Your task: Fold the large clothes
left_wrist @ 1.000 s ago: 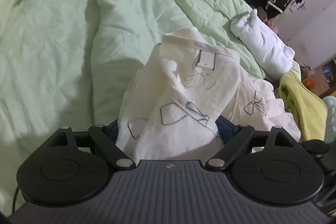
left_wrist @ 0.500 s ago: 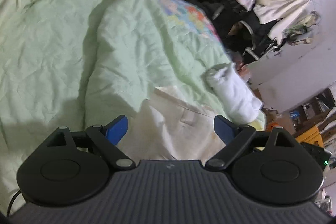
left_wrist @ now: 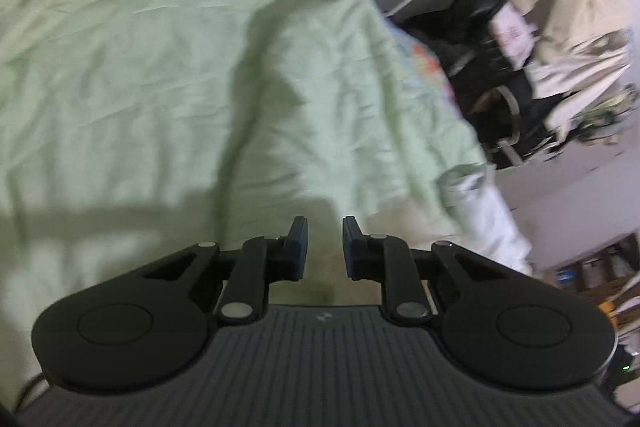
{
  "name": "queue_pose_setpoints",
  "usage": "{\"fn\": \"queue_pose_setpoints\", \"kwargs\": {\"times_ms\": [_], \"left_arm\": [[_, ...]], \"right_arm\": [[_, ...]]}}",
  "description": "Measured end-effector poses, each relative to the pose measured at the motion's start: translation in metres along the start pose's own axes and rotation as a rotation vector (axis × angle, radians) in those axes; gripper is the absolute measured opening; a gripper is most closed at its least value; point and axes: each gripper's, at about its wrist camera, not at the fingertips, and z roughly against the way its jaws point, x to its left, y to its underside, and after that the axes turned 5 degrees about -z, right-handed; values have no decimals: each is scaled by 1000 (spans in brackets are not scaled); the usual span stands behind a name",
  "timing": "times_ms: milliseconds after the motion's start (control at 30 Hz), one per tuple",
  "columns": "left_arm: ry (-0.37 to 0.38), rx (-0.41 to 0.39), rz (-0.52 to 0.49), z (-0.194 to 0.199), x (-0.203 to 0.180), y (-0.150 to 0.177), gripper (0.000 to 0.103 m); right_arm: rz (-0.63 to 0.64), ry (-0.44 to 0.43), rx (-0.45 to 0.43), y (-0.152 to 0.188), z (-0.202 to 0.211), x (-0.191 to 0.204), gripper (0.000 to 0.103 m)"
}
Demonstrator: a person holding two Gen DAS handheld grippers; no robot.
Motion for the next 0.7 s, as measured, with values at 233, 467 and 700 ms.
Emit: {"fn": "queue_pose_setpoints", "kwargs": {"times_ms": [233, 467, 700], "left_arm": [[147, -5, 43, 34, 1, 3, 100], [340, 82, 99, 38, 9, 13, 103], [192, 283, 4, -14, -9, 46, 103]], "right_arm": [[-223, -31, -49, -7, 33, -11, 75], [-426, -226, 173, 10, 25, -22, 80], [-417, -186, 286, 17, -17, -6, 89]]}}
